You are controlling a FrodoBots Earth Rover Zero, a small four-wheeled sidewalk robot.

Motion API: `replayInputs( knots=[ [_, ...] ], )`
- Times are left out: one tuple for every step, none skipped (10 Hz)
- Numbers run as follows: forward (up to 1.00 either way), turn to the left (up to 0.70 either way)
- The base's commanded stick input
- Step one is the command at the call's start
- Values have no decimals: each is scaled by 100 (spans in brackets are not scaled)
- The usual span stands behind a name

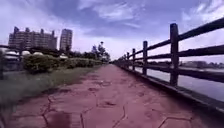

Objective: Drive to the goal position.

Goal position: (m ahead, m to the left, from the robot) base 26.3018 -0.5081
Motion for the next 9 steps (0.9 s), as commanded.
replayInputs(
  knots=[
    [100,0],
    [100,0],
    [100,0],
    [100,0],
    [100,0],
    [100,0],
    [100,0],
    [100,0],
    [100,0]
  ],
)
